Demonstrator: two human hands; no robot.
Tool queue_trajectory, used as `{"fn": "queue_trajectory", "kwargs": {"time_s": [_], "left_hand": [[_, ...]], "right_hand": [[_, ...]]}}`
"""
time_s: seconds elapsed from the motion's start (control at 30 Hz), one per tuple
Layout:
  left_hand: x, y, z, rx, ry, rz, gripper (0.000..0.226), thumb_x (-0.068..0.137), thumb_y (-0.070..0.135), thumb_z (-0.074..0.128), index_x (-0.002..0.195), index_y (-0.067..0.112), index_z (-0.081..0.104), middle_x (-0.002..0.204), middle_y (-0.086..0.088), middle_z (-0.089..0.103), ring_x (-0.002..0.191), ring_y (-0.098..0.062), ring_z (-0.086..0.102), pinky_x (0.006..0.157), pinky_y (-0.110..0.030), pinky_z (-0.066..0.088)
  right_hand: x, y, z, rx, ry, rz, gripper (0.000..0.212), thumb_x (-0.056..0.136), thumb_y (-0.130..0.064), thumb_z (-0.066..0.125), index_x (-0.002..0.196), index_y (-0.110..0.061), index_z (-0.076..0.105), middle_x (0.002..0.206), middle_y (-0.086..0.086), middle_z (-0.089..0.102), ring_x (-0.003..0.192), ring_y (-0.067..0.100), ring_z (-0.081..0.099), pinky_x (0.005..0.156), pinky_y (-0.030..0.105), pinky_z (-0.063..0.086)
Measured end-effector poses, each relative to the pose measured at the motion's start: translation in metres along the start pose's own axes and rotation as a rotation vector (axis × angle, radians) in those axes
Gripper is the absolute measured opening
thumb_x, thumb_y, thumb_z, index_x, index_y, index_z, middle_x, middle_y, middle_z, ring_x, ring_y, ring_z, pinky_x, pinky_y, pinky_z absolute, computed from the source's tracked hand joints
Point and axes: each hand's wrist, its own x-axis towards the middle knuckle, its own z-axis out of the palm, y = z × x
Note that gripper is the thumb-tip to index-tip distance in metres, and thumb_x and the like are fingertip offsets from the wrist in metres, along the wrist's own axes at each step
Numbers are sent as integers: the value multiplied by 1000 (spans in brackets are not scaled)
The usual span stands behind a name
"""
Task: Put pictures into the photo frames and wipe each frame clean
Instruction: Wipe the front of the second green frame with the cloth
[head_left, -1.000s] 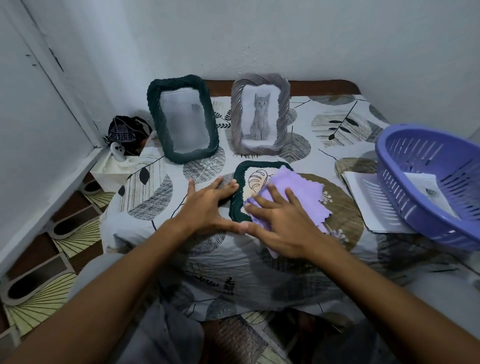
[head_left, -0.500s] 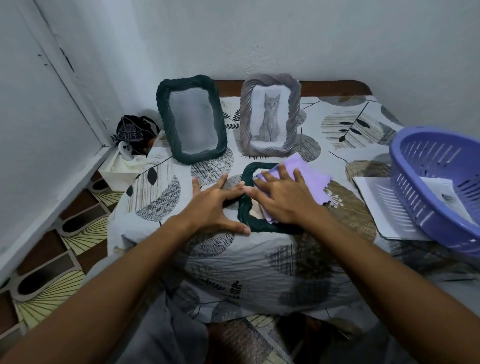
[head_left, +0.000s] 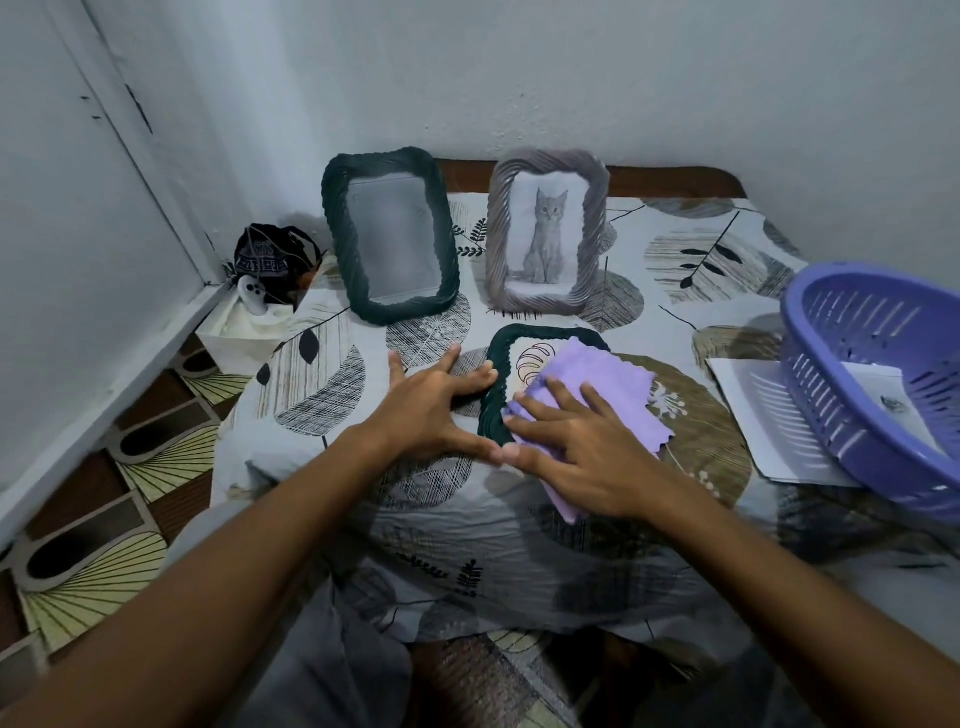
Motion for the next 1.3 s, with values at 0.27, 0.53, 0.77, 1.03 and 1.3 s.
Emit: {"fn": "queue_trajectory", "kwargs": {"time_s": [0.27,0.53,0.77,1.03,1.3], "left_hand": [[-1,-1,0,-44,3,7,113,46,81,58,146,34,32,153,15,25,147,-8,1,107,-68,-15],[1,-6,4,-58,25,18,120,39,91,49,145,38,33,152,14,30,146,-6,2,108,-66,-15],[-2,-1,-1,-95,-2,17,117,44,84,64,146,35,32,151,15,17,147,-8,3,108,-65,-16],[-4,-1,0,-93,-9,5,117,43,84,63,146,36,31,152,13,16,147,-7,2,109,-64,-17],[-3,-1,1,-83,14,15,119,42,85,63,146,34,33,155,5,24,146,-6,2,109,-64,-15]], "right_hand": [[0,7,-4,-85,-11,-73,102,70,-86,-11,145,-36,38,155,-14,27,148,15,5,117,41,6],[-6,20,-15,-178,31,-92,93,79,-78,-10,138,-36,48,151,-11,38,145,19,20,114,40,19],[42,42,-20,-290,20,192,100,74,-81,-12,151,-27,23,159,0,20,148,28,0,117,54,2],[7,43,-16,-272,21,25,105,69,-81,-22,151,-32,20,158,-5,19,148,18,4,120,45,5],[32,24,-8,-215,-5,-3,100,74,-83,-10,153,-28,19,160,-4,13,148,17,1,119,44,-2]]}}
